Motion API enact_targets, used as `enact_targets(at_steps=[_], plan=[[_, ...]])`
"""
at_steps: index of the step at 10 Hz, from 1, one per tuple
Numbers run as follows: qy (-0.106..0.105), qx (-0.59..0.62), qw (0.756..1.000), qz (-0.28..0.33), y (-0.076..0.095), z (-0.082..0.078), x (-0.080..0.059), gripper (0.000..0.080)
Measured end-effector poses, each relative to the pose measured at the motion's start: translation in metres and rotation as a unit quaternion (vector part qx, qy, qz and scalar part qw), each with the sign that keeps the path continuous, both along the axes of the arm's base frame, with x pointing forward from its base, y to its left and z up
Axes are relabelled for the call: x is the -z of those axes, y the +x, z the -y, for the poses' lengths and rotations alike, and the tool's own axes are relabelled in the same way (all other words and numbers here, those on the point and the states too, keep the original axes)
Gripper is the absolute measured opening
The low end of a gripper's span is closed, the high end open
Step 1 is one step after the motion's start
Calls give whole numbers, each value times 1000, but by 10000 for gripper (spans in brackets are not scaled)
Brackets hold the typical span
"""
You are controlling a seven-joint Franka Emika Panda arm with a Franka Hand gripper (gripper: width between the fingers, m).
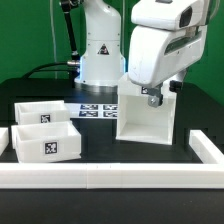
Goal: Assemble drawer
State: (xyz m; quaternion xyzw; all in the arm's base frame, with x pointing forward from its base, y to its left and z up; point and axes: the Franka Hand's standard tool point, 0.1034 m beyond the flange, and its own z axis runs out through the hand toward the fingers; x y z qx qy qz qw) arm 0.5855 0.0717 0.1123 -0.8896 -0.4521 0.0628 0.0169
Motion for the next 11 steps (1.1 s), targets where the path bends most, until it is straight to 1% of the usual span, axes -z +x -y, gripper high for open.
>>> enact_targets(at_steps=[4, 5, 7, 8, 9, 11], plan=[[-1, 1, 1000, -3, 0, 1, 0, 650], [-3, 28, 1000, 8, -2, 5, -3, 650], [-14, 81, 996, 14, -24, 8, -18, 650], [-18, 104, 994, 15, -30, 7, -22, 650], [-18, 102, 995, 14, -30, 7, -20, 650], [-24, 161, 986, 14, -30, 6, -19, 650]])
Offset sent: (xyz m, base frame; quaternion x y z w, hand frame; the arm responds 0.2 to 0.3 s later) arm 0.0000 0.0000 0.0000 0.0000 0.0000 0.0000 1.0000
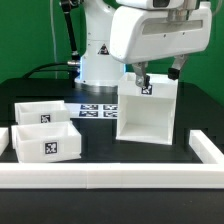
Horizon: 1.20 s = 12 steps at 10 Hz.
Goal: Assemble drawer
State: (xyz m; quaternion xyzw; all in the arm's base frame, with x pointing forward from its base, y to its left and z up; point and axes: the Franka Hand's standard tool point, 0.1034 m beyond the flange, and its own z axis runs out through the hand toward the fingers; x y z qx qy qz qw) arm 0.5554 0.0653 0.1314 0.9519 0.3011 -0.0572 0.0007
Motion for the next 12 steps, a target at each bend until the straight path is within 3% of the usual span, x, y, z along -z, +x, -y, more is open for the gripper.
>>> enact_targets(at_steps=[2, 5, 8, 10, 12], plan=[[-6, 56, 998, 2, 0, 0, 0, 650], [-35, 274, 961, 12, -31, -8, -6, 650], [-31, 411, 911, 22, -36, -14, -5, 650], [-33, 451, 891, 22, -38, -16, -4, 650], [-19, 467, 883, 29, -64, -26, -1, 650]])
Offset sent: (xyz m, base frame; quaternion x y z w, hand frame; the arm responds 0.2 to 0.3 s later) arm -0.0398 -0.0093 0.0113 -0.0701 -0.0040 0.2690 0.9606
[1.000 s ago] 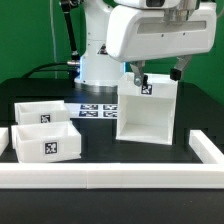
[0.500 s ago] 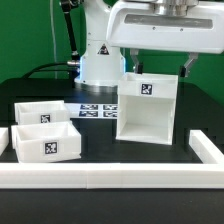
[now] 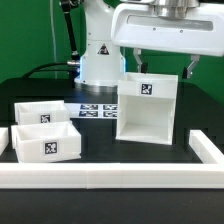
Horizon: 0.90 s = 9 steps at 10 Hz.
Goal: Assemble drawer
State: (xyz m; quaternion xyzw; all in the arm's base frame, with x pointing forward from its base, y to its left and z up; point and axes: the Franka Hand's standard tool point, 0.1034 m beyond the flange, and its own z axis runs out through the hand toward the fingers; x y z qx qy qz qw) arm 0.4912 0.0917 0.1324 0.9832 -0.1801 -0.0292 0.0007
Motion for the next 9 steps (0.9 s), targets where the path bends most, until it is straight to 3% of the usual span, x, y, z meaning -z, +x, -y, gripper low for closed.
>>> enact_targets(at_steps=[4, 7, 9], plan=[[10, -11, 1000, 27, -33, -20, 17, 650], [11, -16, 999, 28, -33, -21, 18, 650], [13, -31, 999, 32, -40, -22, 27, 650]])
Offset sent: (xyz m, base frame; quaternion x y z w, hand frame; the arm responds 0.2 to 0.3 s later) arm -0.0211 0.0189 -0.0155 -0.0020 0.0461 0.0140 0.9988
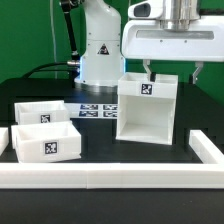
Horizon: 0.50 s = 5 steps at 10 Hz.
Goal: Assemble drawer
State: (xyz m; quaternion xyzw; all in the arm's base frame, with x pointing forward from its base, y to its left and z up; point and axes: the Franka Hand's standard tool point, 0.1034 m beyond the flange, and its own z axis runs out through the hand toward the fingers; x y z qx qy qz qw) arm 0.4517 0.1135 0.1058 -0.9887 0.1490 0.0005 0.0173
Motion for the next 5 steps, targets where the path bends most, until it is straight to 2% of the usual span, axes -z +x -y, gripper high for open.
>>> enact_targets(at_steps=[4, 5], plan=[[1, -3, 1000, -2, -2, -1, 6, 650], [1, -3, 1000, -3, -2, -1, 6, 527]])
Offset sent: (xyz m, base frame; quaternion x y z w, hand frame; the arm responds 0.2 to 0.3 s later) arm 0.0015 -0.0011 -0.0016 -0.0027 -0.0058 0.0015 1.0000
